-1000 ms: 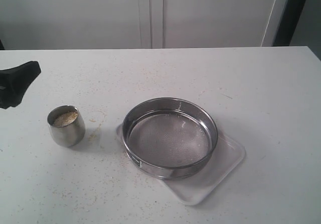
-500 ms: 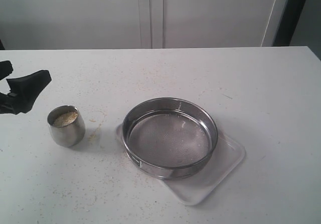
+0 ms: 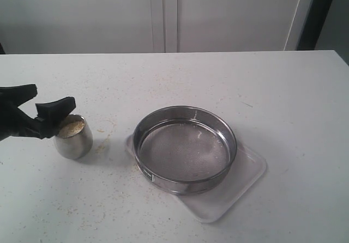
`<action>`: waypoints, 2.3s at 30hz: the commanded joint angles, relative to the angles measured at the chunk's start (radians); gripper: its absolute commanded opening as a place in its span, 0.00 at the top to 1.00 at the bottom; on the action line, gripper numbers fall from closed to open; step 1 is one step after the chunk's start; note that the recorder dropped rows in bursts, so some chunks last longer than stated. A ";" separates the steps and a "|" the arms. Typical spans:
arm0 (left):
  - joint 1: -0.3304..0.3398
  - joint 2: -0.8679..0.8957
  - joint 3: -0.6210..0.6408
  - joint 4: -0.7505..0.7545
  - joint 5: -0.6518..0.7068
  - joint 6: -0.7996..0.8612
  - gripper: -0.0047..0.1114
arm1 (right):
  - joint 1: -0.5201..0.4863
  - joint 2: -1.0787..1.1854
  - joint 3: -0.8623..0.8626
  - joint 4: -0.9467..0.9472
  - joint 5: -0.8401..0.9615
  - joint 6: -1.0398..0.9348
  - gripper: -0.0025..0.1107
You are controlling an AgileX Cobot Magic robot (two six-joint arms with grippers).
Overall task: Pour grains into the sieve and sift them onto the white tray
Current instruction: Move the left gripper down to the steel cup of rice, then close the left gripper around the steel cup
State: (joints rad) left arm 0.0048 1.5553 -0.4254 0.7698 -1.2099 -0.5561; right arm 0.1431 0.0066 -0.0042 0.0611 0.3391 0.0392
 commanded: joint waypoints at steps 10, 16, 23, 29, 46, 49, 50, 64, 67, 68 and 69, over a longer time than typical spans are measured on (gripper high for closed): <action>-0.039 0.128 -0.071 -0.036 -0.011 0.060 0.05 | 0.001 -0.007 0.004 -0.006 -0.004 0.003 0.98; -0.039 0.184 -0.076 -0.034 -0.011 0.064 0.05 | 0.001 -0.007 0.004 -0.006 -0.003 0.003 0.98; -0.077 0.241 -0.123 -0.028 -0.011 0.064 0.05 | 0.001 -0.007 0.004 -0.006 -0.003 0.003 0.98; -0.088 0.287 -0.147 -0.081 -0.011 0.063 0.05 | 0.001 -0.007 0.004 -0.006 -0.003 0.003 0.98; -0.088 0.427 -0.147 -0.073 -0.011 0.110 0.06 | 0.001 -0.007 0.004 -0.008 -0.003 0.003 0.98; -0.088 0.427 -0.147 -0.077 -0.011 0.110 0.06 | 0.001 -0.007 0.004 -0.008 -0.003 0.003 0.98; -0.088 0.427 -0.147 -0.077 -0.011 0.110 0.06 | 0.001 -0.007 0.004 -0.008 -0.003 0.003 0.98; -0.088 0.429 -0.147 -0.074 -0.011 0.142 0.06 | 0.001 -0.007 0.004 -0.006 -0.003 0.003 0.98; -0.088 0.429 -0.147 -0.064 -0.011 0.145 0.10 | 0.001 -0.007 0.004 -0.006 -0.003 0.003 0.98; -0.088 0.429 -0.147 -0.061 -0.011 0.145 0.13 | 0.001 -0.007 0.004 -0.006 -0.003 0.003 0.98; -0.088 0.429 -0.147 -0.061 -0.011 0.145 0.17 | 0.001 -0.007 0.004 -0.006 -0.003 0.003 0.98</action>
State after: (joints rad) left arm -0.0795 1.9821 -0.5717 0.6992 -1.2157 -0.4163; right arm 0.1431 0.0066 -0.0042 0.0611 0.3391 0.0392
